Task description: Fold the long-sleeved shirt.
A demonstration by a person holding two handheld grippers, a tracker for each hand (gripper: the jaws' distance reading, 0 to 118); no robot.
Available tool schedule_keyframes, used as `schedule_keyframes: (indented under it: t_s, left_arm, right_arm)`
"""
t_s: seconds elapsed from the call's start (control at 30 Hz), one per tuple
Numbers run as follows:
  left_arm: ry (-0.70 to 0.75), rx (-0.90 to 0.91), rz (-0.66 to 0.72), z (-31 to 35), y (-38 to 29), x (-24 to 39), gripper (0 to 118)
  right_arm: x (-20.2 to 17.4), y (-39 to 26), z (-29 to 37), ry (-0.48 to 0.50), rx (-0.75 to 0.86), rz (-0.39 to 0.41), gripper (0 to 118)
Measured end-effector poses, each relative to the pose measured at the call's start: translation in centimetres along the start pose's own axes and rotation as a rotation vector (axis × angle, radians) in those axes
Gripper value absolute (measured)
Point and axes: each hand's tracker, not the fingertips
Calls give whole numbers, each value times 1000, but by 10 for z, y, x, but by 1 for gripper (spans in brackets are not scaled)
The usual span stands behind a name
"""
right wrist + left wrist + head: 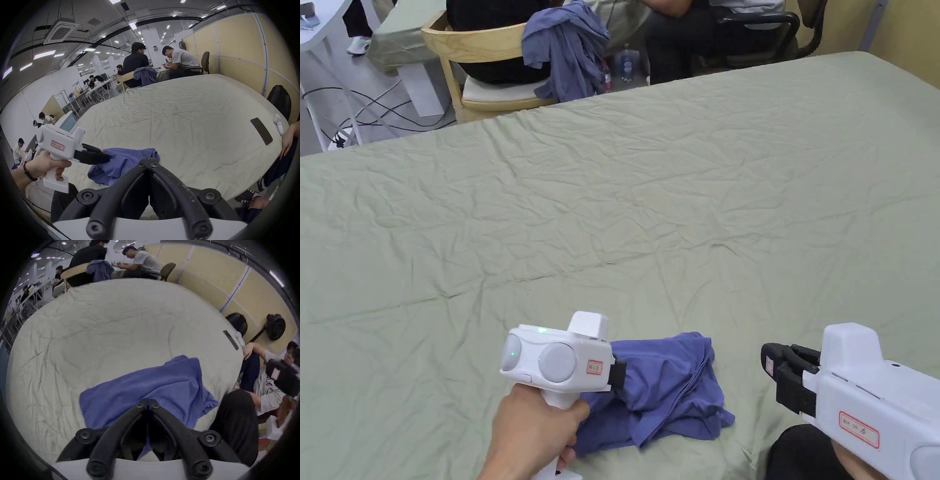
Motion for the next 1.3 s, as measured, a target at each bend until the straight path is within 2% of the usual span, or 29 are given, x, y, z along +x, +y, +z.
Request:
schedule_keyframes:
  t_s: [0.4, 0.67, 0.73, 0.83, 0.93, 1.13, 1.3]
  left_arm:
    - [-57, -67, -72, -50, 14, 61, 2]
    - [-114, -62, -50, -63, 15, 82, 2]
    - [-188, -31, -21, -54, 13, 83, 2]
    - [-170, 2, -33, -32, 9, 84, 2]
    - [-170, 90, 15, 2, 6, 72, 2]
    - [-52, 246, 48, 82, -17, 32, 2]
    - [52, 326, 148, 137, -56, -9, 2]
  right_arm:
    - [20, -9, -16, -21, -43, -46, 1]
    - [19, -9, -14, -27, -50, -42, 1]
    - [16, -8, -12, -29, -46, -39, 1]
    - [8, -3, -9, -22, -35, -19, 1]
    - [-6, 3, -4, -15, -14, 19, 1]
    - [-43, 15, 3, 37, 27, 93, 1]
    - [-77, 15, 7, 77, 40, 153, 1]
